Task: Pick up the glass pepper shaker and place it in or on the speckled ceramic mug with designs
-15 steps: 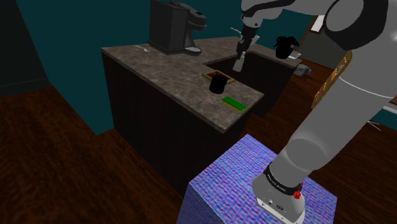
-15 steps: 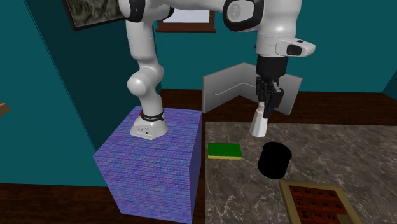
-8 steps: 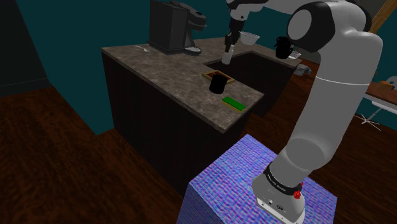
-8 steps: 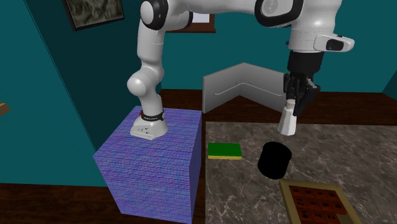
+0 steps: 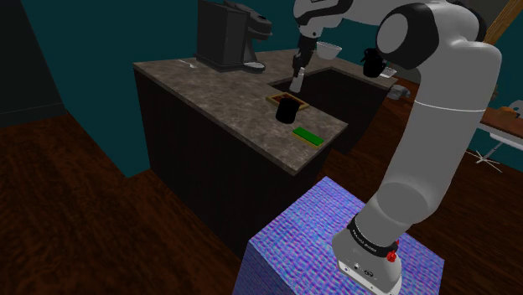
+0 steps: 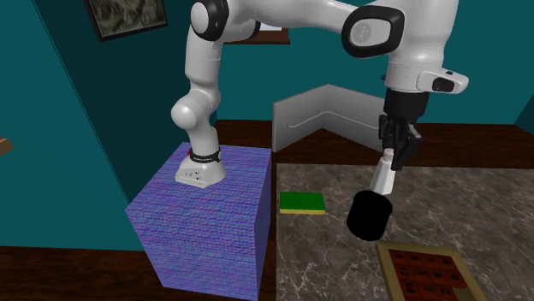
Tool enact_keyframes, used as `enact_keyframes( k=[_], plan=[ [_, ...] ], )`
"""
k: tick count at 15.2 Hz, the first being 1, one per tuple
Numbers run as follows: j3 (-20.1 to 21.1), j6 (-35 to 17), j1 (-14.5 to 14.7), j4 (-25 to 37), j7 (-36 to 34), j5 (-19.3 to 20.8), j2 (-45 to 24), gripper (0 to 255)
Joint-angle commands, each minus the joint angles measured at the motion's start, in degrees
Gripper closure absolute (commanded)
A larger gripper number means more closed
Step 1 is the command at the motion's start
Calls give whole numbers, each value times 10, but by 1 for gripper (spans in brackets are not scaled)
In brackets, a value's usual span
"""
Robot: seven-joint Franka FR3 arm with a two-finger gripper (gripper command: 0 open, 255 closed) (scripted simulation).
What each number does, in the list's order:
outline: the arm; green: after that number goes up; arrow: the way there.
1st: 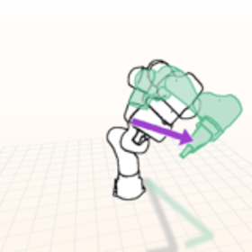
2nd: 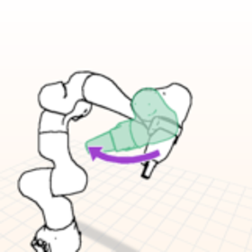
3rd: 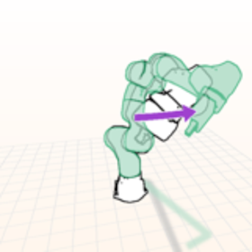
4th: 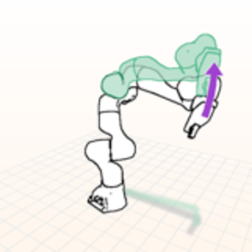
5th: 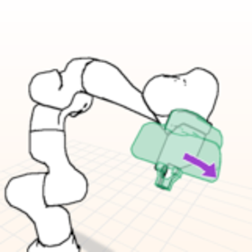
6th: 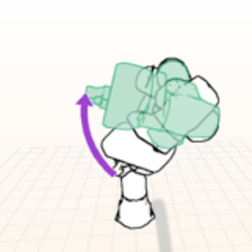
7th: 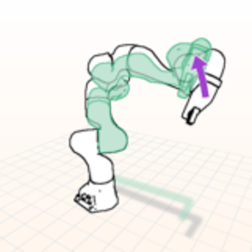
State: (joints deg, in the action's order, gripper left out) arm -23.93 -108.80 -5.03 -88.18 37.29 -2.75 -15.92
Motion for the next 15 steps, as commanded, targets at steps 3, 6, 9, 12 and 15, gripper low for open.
enact_keyframes(
  k=[3, 6, 9, 12, 15],
  plan=[
    [1, -30, 1, -28, -1, -1, -2, 255],
    [2, -52, 2, -48, -1, -2, -5, 255],
    [3, -74, 2, -66, 0, -4, -9, 255],
    [3, -81, 2, -72, 0, -5, -10, 255],
    [3, -81, 2, -72, 0, -5, -10, 255]
  ],
)
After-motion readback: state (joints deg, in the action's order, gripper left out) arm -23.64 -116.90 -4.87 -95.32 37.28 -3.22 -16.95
